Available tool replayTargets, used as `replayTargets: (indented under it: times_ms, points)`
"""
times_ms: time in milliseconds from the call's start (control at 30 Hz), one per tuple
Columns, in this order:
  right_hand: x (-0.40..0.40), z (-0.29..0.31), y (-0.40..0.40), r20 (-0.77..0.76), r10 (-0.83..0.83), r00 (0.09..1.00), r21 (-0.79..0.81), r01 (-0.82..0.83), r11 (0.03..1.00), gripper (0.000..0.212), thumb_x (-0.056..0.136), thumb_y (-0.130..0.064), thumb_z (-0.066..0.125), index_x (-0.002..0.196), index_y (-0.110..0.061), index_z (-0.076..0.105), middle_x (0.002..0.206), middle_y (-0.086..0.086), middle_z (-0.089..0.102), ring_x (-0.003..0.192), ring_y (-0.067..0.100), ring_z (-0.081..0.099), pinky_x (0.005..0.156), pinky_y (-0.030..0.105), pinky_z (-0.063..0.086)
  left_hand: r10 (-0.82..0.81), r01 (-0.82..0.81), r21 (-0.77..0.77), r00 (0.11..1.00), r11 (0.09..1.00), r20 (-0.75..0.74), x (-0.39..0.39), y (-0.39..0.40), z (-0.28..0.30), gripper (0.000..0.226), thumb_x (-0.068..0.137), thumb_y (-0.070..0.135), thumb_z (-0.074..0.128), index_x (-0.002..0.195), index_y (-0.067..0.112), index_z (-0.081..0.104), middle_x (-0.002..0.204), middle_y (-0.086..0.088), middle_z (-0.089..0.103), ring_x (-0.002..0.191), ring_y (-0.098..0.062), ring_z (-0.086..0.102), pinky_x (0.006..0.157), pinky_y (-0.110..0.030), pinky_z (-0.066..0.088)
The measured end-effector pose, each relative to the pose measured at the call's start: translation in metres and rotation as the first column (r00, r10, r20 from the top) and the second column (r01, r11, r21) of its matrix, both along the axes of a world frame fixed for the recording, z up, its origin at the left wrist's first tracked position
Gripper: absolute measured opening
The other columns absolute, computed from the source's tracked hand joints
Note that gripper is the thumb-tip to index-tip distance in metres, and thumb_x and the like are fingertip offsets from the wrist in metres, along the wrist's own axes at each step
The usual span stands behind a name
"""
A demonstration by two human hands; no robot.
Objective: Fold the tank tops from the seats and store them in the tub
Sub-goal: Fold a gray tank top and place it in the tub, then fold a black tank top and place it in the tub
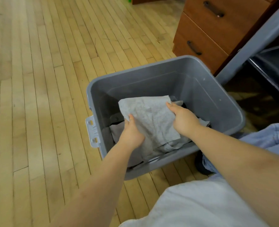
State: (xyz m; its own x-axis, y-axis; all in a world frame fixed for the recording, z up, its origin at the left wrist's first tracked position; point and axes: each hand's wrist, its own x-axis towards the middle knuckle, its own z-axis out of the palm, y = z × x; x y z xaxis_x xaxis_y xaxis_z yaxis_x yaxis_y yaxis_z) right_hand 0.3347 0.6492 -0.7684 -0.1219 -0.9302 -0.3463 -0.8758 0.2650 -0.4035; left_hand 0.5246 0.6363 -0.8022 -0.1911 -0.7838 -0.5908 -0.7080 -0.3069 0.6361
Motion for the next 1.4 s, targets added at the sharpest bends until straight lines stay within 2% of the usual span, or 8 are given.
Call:
replayTargets:
  times_ms: [200,300,367,433,600,733,967,1400]
  points:
    - [0.029,-0.011,-0.002,0.037,0.080,0.996,0.052,-0.082,0.995,0.079,0.089,0.016,0.033,0.153,-0.028,0.019,0.160,-0.013,0.011,0.142,0.017,0.029,0.108,0.030,0.038,0.034,-0.045,0.080,0.990,0.996,0.136,0.026,0.008,-0.019,0.094,0.089,0.001,0.051,0.152,0.022,-0.016,0.160,-0.008,-0.003,0.076,-0.021,0.058,0.057,-0.028,0.048]
    - [0.041,-0.009,-0.004,0.001,0.141,0.990,0.145,-0.139,0.980,0.082,0.088,0.013,0.037,0.154,-0.027,0.008,0.161,-0.011,-0.002,0.132,0.020,0.043,0.088,0.028,0.048,-0.059,0.022,0.126,0.954,0.992,0.294,0.025,0.011,-0.027,0.090,0.095,0.010,0.049,0.149,0.012,-0.022,0.157,-0.017,-0.019,0.130,-0.033,0.043,0.098,-0.035,0.045]
    - [0.045,-0.010,-0.004,-0.020,0.174,0.985,0.261,-0.163,0.952,0.089,0.088,0.007,0.045,0.154,-0.028,-0.004,0.160,-0.005,-0.018,0.090,0.022,0.061,0.061,0.026,0.047,-0.108,0.054,0.151,0.918,0.987,0.381,0.023,0.009,-0.027,0.091,0.095,0.018,0.056,0.152,0.011,-0.015,0.156,-0.018,-0.021,0.146,-0.039,0.009,0.117,-0.045,0.021]
    - [0.046,-0.013,-0.001,-0.035,0.189,0.981,0.339,-0.167,0.926,0.096,0.088,-0.002,0.054,0.152,-0.030,-0.012,0.158,-0.001,-0.026,0.067,0.019,0.055,0.052,0.025,0.043,-0.116,0.058,0.153,0.909,0.986,0.400,0.020,0.006,-0.027,0.094,0.093,0.020,0.061,0.153,0.016,-0.010,0.157,-0.016,-0.022,0.147,-0.039,0.003,0.118,-0.045,0.015]
    - [0.035,-0.019,0.006,-0.118,0.249,0.961,0.338,-0.197,0.920,0.098,0.087,-0.007,0.059,0.153,-0.030,-0.010,0.159,0.002,-0.020,0.100,0.023,0.052,0.054,0.023,0.041,-0.245,0.198,0.158,0.888,0.967,0.388,0.021,0.008,-0.021,0.104,0.090,0.028,0.067,0.152,0.023,-0.017,0.154,-0.012,-0.033,0.147,-0.034,-0.005,0.116,-0.041,0.021]
    - [0.023,-0.009,0.005,-0.153,0.267,0.951,0.281,-0.218,0.935,0.089,0.088,-0.016,0.064,0.154,-0.024,0.005,0.161,0.006,0.005,0.137,0.030,0.034,0.094,0.033,0.045,-0.339,0.392,-0.064,0.857,0.918,0.389,0.019,-0.001,0.000,0.093,0.088,0.040,0.066,0.154,0.019,0.006,0.161,-0.011,-0.008,0.148,-0.031,-0.006,0.117,-0.043,0.015]
    - [-0.019,0.035,0.008,-0.210,0.234,0.949,0.135,-0.209,0.969,0.042,0.089,-0.023,0.060,0.129,-0.019,0.048,0.127,0.005,0.052,0.115,0.026,0.051,0.086,0.035,0.047,-0.500,0.607,-0.342,0.790,0.717,0.354,-0.046,-0.028,0.069,0.056,0.090,0.034,0.064,0.141,0.022,0.043,0.140,-0.001,0.049,0.128,-0.020,0.046,0.103,-0.034,0.039]
    - [-0.183,0.163,0.076,-0.290,-0.128,0.948,-0.203,0.070,0.977,0.028,0.085,-0.034,0.063,0.110,-0.023,0.057,0.100,-0.005,0.053,0.097,0.020,0.055,0.078,0.034,0.048,-0.638,0.811,-0.537,0.544,0.232,0.545,-0.251,0.006,0.185,0.035,0.093,0.032,0.054,0.124,0.016,0.053,0.122,-0.006,0.058,0.112,-0.026,0.056,0.090,-0.040,0.047]
